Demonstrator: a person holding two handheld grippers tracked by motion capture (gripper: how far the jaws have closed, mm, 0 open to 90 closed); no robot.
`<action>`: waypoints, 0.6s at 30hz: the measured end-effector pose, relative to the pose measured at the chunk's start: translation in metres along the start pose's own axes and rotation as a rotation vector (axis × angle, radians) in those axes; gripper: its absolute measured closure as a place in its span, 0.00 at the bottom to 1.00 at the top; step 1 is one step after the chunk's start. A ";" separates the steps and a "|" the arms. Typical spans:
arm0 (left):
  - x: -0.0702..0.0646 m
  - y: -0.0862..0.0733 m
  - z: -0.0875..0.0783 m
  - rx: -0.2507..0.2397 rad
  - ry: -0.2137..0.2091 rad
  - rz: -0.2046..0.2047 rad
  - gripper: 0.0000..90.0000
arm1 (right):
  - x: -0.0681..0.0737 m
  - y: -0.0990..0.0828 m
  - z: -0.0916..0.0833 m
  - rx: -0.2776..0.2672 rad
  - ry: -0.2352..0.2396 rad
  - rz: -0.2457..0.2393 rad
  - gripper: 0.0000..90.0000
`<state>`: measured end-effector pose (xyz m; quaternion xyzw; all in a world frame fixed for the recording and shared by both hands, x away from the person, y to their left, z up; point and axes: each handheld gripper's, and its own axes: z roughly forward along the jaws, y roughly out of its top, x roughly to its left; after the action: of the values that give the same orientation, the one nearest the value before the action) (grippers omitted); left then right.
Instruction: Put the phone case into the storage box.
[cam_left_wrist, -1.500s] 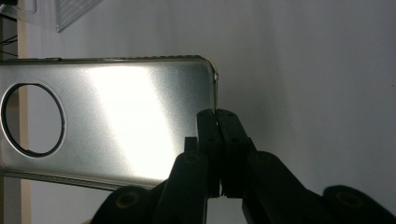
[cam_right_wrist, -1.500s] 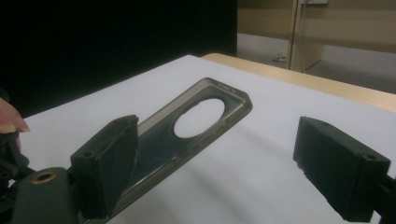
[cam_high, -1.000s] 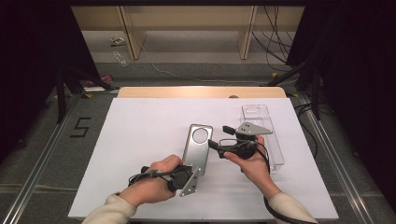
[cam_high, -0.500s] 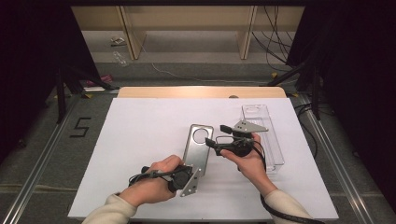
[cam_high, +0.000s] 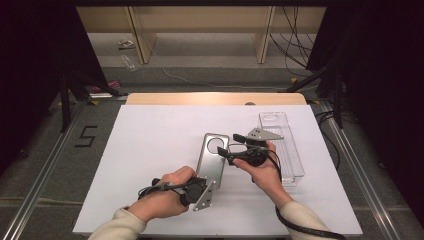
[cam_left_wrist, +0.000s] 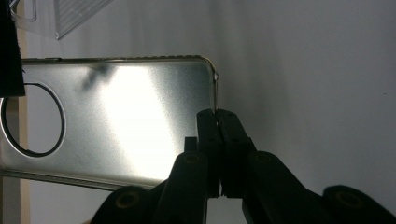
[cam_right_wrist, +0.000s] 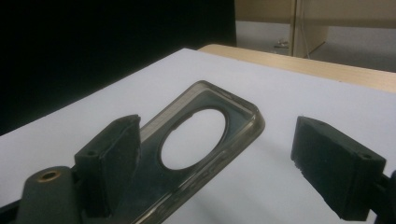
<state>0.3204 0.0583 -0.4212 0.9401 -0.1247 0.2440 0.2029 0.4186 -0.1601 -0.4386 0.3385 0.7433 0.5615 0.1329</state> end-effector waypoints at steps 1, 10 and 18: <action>0.000 0.000 0.000 0.000 0.000 0.000 0.98 | -0.001 0.000 0.001 0.001 -0.002 0.004 0.19; 0.000 0.000 0.000 -0.001 -0.004 -0.003 0.98 | -0.002 0.000 0.003 0.011 -0.004 0.020 0.21; 0.000 0.001 0.000 -0.001 -0.011 0.000 0.98 | -0.002 -0.001 0.006 0.020 0.001 0.031 0.29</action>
<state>0.3200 0.0576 -0.4216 0.9413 -0.1261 0.2386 0.2029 0.4230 -0.1570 -0.4414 0.3510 0.7436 0.5561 0.1206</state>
